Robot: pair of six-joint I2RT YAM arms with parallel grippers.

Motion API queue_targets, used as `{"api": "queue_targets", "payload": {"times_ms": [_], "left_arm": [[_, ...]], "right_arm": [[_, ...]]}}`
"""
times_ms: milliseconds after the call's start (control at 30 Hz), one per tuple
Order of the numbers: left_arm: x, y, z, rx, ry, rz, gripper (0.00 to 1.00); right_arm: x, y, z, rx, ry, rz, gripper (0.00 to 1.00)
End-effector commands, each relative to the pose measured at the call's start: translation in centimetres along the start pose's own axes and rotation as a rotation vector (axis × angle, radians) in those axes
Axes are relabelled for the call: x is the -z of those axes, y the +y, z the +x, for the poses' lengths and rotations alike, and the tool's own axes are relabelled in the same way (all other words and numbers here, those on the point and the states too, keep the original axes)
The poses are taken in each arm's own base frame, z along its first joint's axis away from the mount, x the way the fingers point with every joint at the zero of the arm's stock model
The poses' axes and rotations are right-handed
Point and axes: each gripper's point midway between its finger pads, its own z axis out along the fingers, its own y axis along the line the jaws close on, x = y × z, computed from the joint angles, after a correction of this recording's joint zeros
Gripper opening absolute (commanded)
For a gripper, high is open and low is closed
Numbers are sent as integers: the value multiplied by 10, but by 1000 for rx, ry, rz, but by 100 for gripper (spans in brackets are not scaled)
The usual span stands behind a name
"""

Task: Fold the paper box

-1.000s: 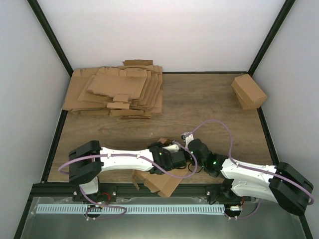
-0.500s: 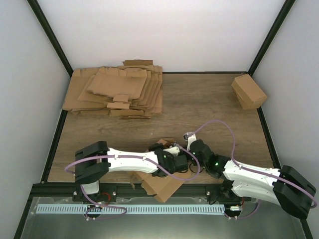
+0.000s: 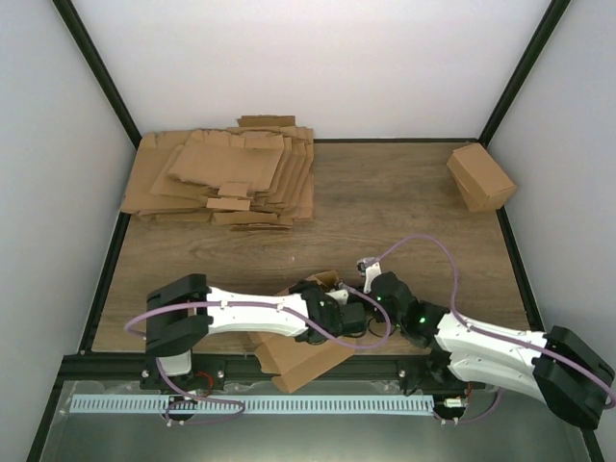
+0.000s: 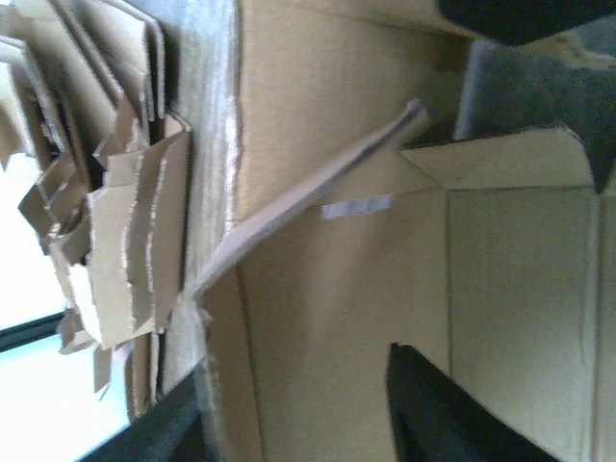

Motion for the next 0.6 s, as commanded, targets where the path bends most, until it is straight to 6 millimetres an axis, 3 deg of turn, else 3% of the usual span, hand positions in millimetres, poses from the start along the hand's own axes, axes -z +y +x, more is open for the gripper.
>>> {"api": "queue_targets", "payload": {"times_ms": [0, 133, 300, 433, 567], "left_arm": [[35, -7, -42, 159, -172, 211, 48], [55, 2, -51, 241, -225, 322, 66], [83, 26, -60, 386, -289, 498, 80], [108, 68, -62, 557, -381, 644, 89], [112, 112, -50, 754, -431, 801, 93]], "right_arm": [[4, 23, -13, -6, -36, -79, 3], [8, 20, -20, 28, -67, -51, 4], [11, 22, -28, 125, -113, -57, 3], [12, 26, -36, 239, -155, -64, 3], [15, 35, -44, 329, -209, -94, 1]]}}
